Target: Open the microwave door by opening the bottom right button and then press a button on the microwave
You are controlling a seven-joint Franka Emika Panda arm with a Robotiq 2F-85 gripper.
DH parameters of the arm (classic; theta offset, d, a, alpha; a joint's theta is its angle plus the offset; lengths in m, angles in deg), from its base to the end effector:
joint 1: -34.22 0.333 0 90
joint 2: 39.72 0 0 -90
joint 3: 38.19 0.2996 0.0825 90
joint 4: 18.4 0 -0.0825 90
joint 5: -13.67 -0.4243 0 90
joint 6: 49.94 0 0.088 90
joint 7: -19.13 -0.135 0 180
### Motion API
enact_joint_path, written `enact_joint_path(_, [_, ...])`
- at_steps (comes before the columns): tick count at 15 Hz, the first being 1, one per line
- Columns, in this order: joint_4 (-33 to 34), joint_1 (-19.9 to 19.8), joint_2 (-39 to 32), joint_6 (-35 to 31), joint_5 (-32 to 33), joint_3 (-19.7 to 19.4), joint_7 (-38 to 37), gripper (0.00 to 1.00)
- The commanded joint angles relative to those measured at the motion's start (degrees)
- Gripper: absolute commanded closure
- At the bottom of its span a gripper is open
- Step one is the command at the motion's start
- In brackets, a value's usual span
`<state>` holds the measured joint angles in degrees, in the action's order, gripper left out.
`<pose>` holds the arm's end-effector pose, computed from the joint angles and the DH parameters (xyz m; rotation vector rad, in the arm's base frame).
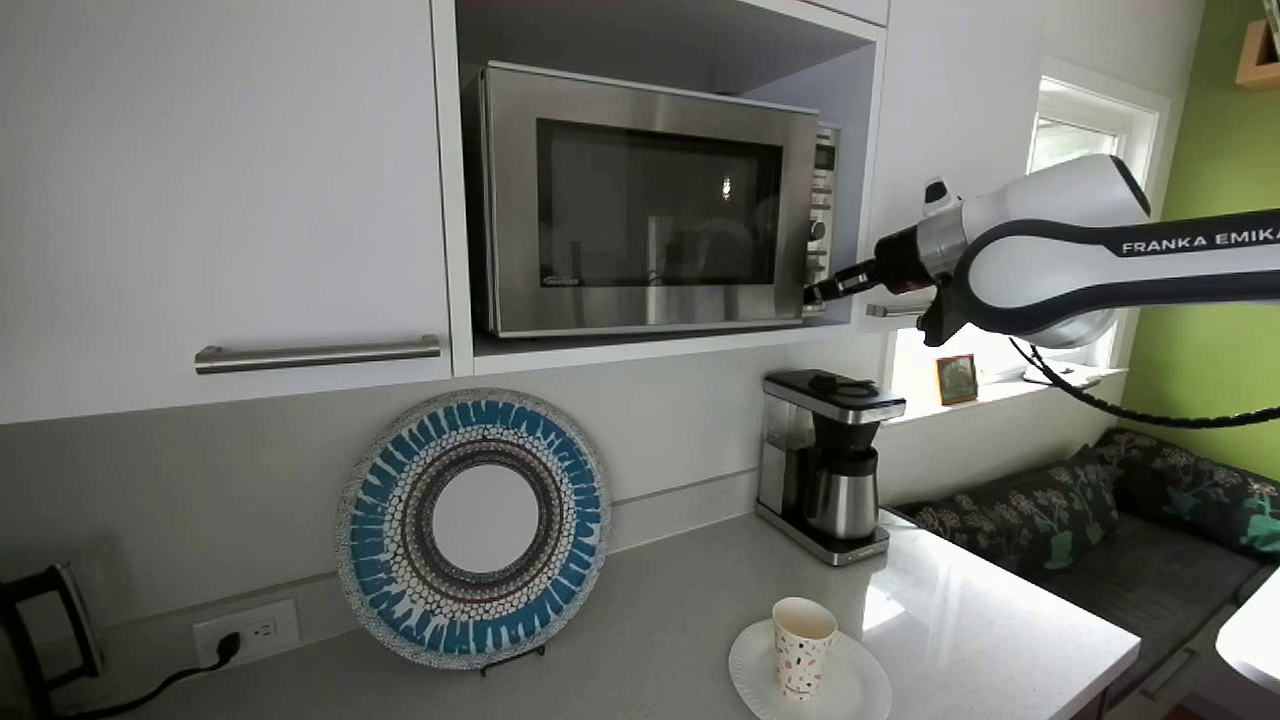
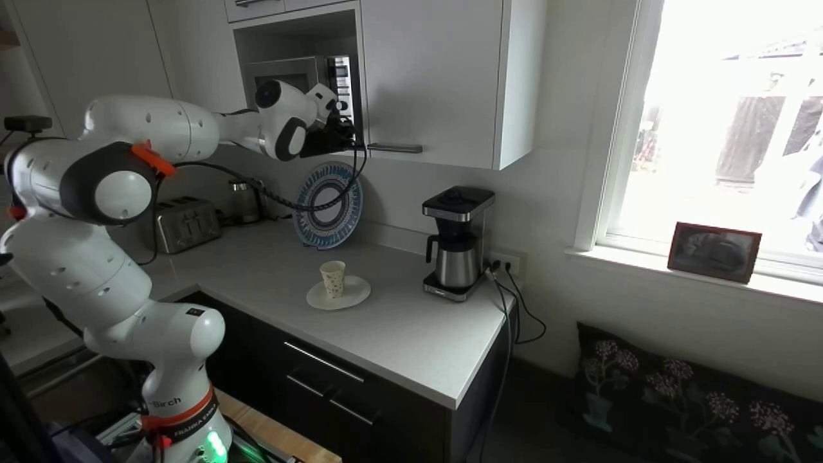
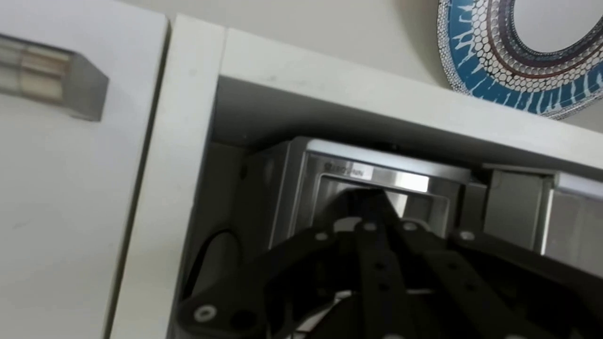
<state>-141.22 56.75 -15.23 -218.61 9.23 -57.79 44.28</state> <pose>0.5498 -0.0097 0.6812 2.5141 0.4537 1.7699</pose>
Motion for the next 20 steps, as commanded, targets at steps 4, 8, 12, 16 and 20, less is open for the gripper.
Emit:
enact_joint_path(4, [1.75,-13.92,0.68,11.17,4.34,12.49,-10.98,0.6])
enact_joint_path(8, [2.29,-18.38,3.13,18.2,6.76,17.12,-14.53,0.28])
enact_joint_path(12, [2.6,-18.99,5.18,20.66,6.87,18.08,-14.42,0.01])
enact_joint_path(16, [2.89,-18.43,5.23,18.56,6.05,17.21,-13.43,0.0])
enact_joint_path(20, [2.58,-18.39,6.24,18.56,6.09,17.43,-13.63,0.0])
